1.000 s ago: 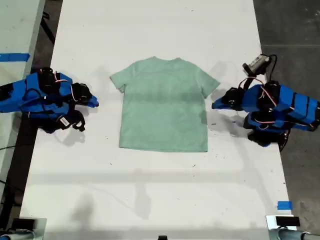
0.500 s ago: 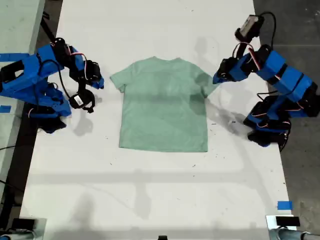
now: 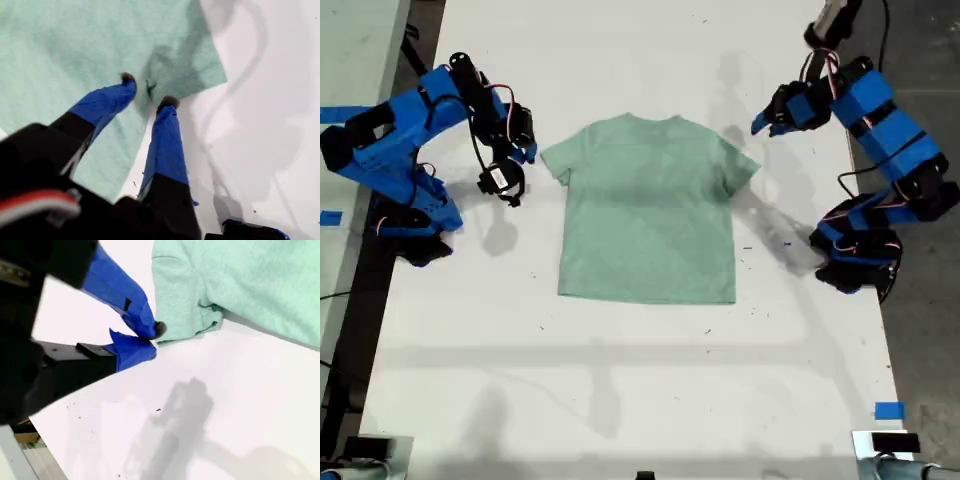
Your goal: Fold tshirt
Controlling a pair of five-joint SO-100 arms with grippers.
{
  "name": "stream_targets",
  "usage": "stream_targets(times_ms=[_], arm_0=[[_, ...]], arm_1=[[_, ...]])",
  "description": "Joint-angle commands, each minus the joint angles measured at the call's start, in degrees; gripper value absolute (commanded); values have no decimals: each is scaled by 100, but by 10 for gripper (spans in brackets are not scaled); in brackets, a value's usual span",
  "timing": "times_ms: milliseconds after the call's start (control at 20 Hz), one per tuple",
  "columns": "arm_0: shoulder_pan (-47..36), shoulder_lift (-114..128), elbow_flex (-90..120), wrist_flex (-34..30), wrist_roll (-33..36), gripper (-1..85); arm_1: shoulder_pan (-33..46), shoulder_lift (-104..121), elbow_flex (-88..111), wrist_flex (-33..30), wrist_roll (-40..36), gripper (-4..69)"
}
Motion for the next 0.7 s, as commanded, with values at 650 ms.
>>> stream_targets(times_ms=[650], arm_0=[[-70, -369, -316, -132, 123, 22]], arm_1=[[475, -747, 3059, -3568, -650, 8]])
